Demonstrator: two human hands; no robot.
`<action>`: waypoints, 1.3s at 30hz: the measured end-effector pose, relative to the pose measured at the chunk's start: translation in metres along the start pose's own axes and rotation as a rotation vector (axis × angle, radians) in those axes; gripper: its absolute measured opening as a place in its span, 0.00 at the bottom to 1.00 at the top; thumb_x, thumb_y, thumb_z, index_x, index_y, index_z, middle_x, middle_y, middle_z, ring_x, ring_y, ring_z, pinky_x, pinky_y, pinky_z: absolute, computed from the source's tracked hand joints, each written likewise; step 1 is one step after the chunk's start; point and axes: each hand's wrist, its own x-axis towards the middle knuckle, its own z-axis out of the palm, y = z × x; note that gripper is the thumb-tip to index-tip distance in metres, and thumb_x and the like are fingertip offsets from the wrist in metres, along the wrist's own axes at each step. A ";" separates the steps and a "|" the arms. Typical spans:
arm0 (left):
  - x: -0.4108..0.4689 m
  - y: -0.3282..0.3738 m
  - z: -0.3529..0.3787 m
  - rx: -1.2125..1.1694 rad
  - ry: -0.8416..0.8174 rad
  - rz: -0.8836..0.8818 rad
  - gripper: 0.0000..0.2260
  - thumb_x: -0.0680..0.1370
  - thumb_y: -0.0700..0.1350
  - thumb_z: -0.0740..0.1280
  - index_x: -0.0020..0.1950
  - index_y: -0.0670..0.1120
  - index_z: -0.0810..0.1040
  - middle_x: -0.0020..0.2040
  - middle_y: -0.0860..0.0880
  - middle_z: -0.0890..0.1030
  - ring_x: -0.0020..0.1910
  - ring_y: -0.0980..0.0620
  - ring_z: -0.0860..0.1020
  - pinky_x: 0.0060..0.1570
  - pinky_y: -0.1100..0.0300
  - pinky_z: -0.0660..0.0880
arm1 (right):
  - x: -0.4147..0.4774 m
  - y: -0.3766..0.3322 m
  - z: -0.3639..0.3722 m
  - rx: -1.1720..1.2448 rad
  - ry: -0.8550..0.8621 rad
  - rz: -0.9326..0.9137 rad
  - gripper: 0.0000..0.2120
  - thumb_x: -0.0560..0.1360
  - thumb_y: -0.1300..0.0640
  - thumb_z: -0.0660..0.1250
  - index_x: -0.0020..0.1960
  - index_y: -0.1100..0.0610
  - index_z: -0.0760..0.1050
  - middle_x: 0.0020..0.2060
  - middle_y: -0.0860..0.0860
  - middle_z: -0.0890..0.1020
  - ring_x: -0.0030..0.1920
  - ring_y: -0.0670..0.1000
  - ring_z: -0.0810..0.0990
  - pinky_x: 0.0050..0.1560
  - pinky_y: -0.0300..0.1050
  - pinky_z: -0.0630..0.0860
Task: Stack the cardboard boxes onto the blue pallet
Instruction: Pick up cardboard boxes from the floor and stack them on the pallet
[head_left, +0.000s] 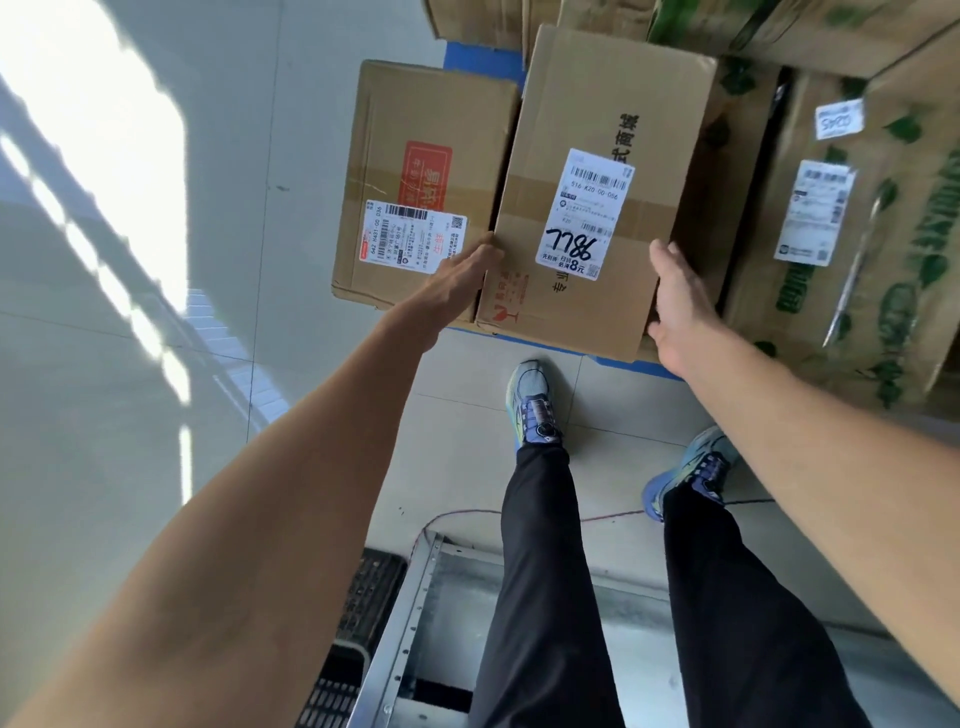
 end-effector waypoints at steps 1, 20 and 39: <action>-0.001 0.001 0.000 0.010 0.017 0.000 0.18 0.82 0.62 0.56 0.69 0.59 0.75 0.67 0.46 0.75 0.67 0.43 0.72 0.60 0.49 0.65 | 0.000 -0.001 0.000 -0.003 -0.004 -0.002 0.34 0.82 0.35 0.59 0.83 0.39 0.52 0.81 0.43 0.63 0.77 0.50 0.66 0.69 0.53 0.60; -0.011 0.186 0.179 0.178 -0.123 0.339 0.24 0.77 0.64 0.56 0.67 0.57 0.78 0.70 0.52 0.74 0.71 0.47 0.70 0.73 0.46 0.65 | -0.052 -0.059 -0.161 0.299 0.263 -0.231 0.28 0.84 0.38 0.56 0.82 0.43 0.61 0.80 0.43 0.65 0.78 0.47 0.65 0.80 0.56 0.61; 0.123 0.367 0.596 0.719 -0.320 0.380 0.24 0.87 0.57 0.55 0.80 0.49 0.67 0.82 0.43 0.62 0.81 0.42 0.56 0.79 0.45 0.53 | 0.035 0.034 -0.536 0.668 0.616 -0.050 0.30 0.85 0.41 0.58 0.83 0.48 0.57 0.81 0.50 0.63 0.76 0.52 0.67 0.77 0.55 0.63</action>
